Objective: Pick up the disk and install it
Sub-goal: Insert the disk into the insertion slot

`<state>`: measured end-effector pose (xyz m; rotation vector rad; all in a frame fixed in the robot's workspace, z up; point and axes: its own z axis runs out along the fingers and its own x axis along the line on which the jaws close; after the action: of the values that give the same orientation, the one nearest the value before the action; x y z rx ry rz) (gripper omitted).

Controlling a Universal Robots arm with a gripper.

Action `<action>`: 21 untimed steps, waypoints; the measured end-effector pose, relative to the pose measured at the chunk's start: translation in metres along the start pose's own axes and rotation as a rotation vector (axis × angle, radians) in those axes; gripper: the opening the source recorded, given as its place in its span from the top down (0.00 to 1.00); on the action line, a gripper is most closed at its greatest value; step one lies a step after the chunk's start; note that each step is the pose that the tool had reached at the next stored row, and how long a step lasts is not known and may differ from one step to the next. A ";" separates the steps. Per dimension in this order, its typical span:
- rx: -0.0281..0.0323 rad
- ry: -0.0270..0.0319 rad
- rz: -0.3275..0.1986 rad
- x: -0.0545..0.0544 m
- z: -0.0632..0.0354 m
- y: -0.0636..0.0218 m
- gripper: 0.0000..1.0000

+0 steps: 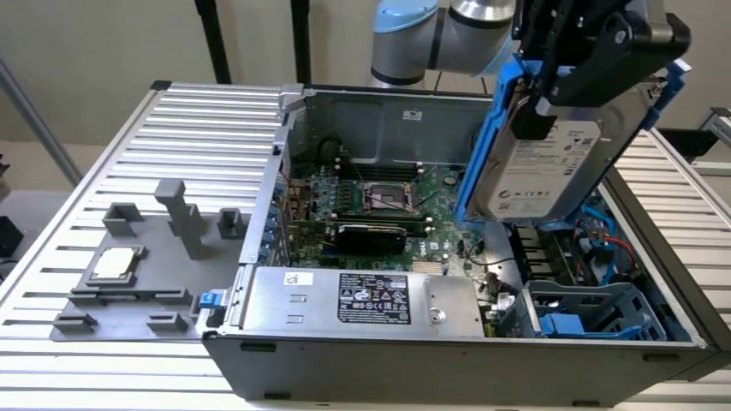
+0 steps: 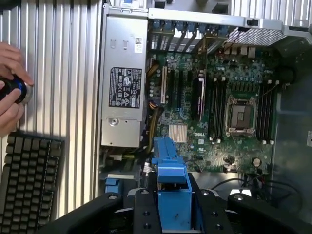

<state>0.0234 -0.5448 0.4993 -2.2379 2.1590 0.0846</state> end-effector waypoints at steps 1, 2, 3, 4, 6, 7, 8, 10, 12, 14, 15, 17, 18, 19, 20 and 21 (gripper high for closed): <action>-0.0001 -0.0001 0.000 0.003 0.0002 -0.0023 1.00; -0.0002 0.0000 0.000 0.006 0.0004 -0.0049 1.00; -0.0003 0.0001 0.000 0.010 0.0006 -0.0074 1.00; -0.0004 0.0000 0.000 0.013 0.0009 -0.0099 1.00; -0.0006 0.0000 0.000 0.020 0.0014 -0.0146 1.00; -0.0008 0.0001 0.000 0.023 0.0017 -0.0172 1.00; -0.0010 0.0000 0.000 0.026 0.0021 -0.0196 1.00; -0.0013 -0.0001 0.000 0.032 0.0032 -0.0251 1.00; -0.0020 -0.0001 0.000 0.037 0.0051 -0.0320 1.00; -0.0029 0.0000 0.000 0.040 0.0077 -0.0407 1.00; -0.0033 -0.0003 0.000 0.041 0.0093 -0.0452 1.00; -0.0042 -0.0003 0.000 0.043 0.0120 -0.0542 1.00; -0.0046 -0.0001 0.000 0.044 0.0135 -0.0591 1.00; -0.0049 0.0000 0.000 0.045 0.0149 -0.0637 1.00; -0.0053 -0.0001 0.000 0.046 0.0163 -0.0682 1.00; -0.0057 -0.0002 0.000 0.047 0.0178 -0.0729 1.00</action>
<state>0.0976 -0.5882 0.4776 -2.2405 2.1617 0.0910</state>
